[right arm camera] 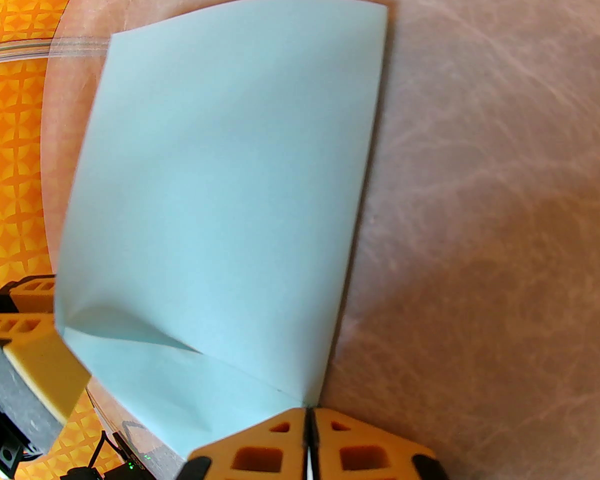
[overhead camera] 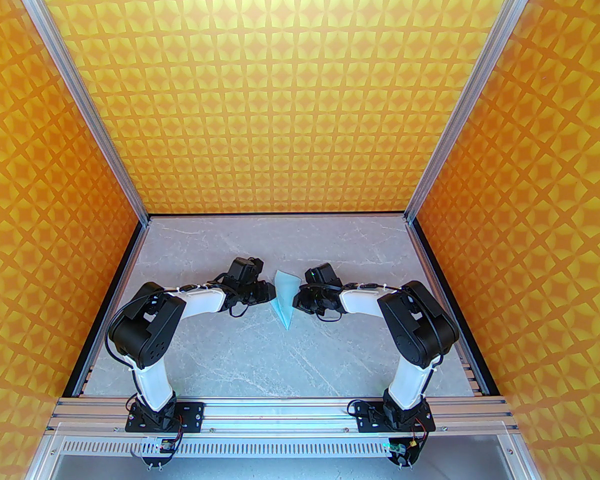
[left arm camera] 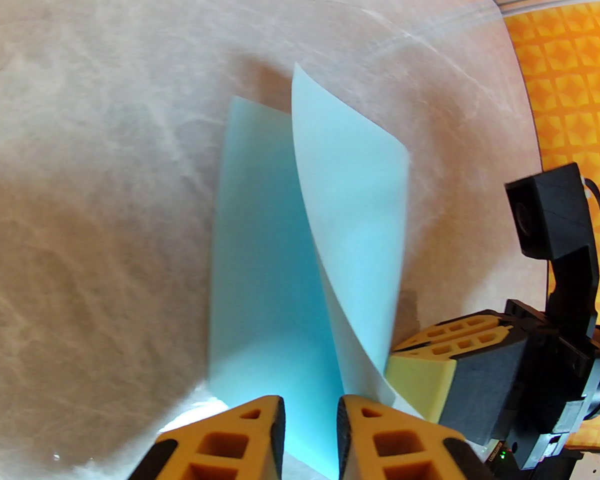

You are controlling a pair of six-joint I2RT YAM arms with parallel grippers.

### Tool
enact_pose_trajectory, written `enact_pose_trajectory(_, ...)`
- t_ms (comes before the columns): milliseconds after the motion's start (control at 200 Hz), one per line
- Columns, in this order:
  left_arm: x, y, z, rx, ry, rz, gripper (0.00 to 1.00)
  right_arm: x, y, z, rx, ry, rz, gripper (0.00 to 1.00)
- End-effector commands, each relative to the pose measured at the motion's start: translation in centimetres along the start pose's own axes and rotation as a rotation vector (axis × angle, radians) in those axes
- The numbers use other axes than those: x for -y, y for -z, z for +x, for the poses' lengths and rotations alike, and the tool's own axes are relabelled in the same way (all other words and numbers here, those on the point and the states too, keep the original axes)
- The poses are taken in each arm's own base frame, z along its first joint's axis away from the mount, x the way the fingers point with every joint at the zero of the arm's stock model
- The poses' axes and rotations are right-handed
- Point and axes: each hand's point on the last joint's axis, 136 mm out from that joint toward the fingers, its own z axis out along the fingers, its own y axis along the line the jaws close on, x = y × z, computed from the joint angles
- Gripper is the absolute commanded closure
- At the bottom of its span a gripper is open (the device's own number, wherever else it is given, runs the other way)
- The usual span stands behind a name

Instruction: Fold a paper plane with a square sheet of paper (fold left side to right side)

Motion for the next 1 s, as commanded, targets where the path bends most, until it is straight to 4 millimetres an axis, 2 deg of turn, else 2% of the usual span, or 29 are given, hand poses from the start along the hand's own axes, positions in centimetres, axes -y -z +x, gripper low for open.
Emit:
enact_pose_trajectory(0,2.1,-0.2,-0.7,0.007,-0.018,0.055,0.75,3.0,-1.5,1.6,-0.04,-0.014,0.101,0.89)
enact_pose_trajectory(360,3.0,-1.1,-0.1,-0.014,-0.027,0.064,0.75,2.8,-1.5,1.5,-0.039,-0.012,0.096,0.89)
enact_pose_trajectory(650,2.3,0.3,-0.9,0.031,-0.006,0.055,0.75,2.9,-1.5,1.6,-0.039,-0.011,0.1,0.89)
enact_pose_trajectory(995,4.0,1.2,-1.1,0.075,0.032,0.181,0.73,2.8,-1.4,1.5,-0.037,-0.008,0.1,0.89)
